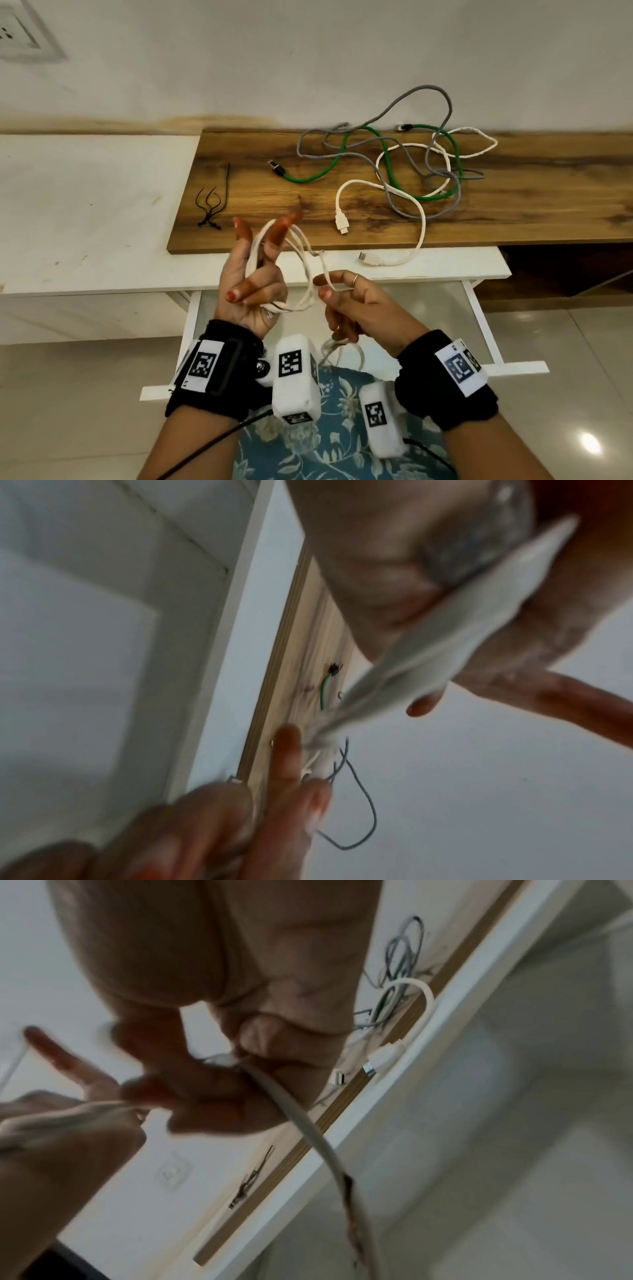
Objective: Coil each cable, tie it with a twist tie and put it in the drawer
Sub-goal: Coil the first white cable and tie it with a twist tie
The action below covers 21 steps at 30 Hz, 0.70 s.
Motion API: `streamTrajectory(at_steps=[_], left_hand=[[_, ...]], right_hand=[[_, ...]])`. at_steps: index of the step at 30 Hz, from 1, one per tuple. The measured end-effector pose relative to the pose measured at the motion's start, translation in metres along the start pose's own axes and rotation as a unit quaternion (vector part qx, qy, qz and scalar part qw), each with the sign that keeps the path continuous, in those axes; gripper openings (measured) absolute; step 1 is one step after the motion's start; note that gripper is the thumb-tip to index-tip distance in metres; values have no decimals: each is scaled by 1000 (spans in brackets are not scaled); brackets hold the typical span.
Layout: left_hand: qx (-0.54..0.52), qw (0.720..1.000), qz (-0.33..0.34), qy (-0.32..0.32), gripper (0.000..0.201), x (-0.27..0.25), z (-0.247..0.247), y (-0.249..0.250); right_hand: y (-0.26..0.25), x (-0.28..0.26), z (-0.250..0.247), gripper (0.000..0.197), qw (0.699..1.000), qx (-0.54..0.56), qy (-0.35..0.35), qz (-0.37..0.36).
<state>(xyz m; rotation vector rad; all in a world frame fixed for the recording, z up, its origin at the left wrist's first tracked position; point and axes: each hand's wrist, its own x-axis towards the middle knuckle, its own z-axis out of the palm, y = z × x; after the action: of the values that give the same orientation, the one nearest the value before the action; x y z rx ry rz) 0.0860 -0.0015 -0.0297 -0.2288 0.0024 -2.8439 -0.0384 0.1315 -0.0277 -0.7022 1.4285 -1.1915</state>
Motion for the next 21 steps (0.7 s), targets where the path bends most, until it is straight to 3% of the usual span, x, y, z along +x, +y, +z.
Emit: streamTrajectory(at_steps=[2,5,11,13,15,17,21], left_hand=[[13,999,39,11,72,-4,-2,11],[28,997,69,20,70,-10,-4,25],[44,996,77,29,57,-15,-11,34],[57,992,92,61,49,-14,-5,30],[145,963,155,163,39,-13,5,22],[251,910,211,253,31,-11,14,13],[371,858,176,307,25,-4,20,-3]], right_hand=[[3,3,0,15,990,-123,39,-60],[6,4,1,16,941,-305,52,-134],[9,0,23,38,882,-463,-66,-60],[8,-4,29,46,859,-501,-88,-65],[4,-7,32,49,840,-530,-81,-87],[1,-10,33,45,808,-573,-51,-125],[-8,-18,39,27,736,-654,17,-171]])
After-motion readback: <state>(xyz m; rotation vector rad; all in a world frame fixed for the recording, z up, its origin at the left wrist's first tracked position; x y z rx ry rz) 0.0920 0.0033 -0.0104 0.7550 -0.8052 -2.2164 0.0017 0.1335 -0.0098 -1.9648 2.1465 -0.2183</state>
